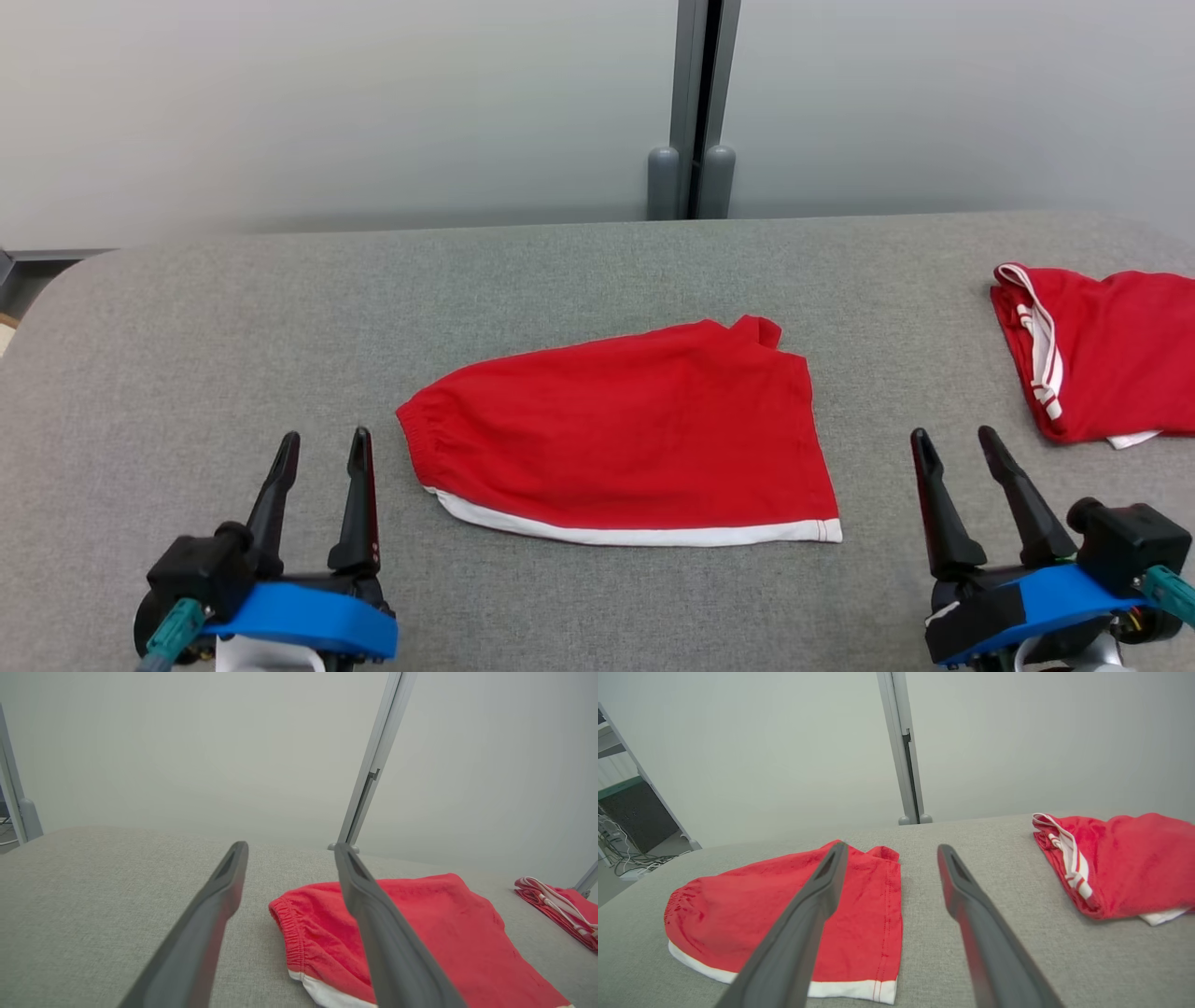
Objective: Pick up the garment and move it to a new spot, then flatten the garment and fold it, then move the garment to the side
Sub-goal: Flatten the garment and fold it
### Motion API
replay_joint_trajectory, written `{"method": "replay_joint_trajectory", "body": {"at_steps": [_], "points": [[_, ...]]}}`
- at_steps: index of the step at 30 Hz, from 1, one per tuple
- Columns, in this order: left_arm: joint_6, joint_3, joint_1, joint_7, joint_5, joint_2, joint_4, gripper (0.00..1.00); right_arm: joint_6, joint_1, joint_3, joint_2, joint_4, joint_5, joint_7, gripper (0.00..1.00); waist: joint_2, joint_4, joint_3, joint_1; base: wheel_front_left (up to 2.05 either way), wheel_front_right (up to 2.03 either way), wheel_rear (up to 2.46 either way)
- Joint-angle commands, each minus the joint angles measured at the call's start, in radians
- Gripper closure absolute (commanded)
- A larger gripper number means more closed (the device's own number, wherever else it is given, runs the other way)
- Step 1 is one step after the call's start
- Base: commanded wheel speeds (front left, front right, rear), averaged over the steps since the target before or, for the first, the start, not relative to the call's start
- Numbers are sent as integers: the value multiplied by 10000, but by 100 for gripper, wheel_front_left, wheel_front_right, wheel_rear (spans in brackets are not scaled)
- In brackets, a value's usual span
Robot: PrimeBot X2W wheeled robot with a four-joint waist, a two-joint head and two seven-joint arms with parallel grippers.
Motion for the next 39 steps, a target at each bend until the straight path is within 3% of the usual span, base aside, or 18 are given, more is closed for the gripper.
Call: {"method": "replay_joint_trajectory", "body": {"at_steps": [1,19,39], "points": [[-74,223,273,-37,191,-101,-63,0,4,137,-151,50,21,-88,-91,0,0,-27,-132,1,0,0,0],[-293,629,1278,-38,596,-107,657,0,2,593,-11,81,292,148,50,0,0,-338,-528,1,0,0,0],[-220,551,1013,-3,610,-151,630,0,4,159,332,81,294,263,114,0,0,-413,-209,1,0,0,0]]}}
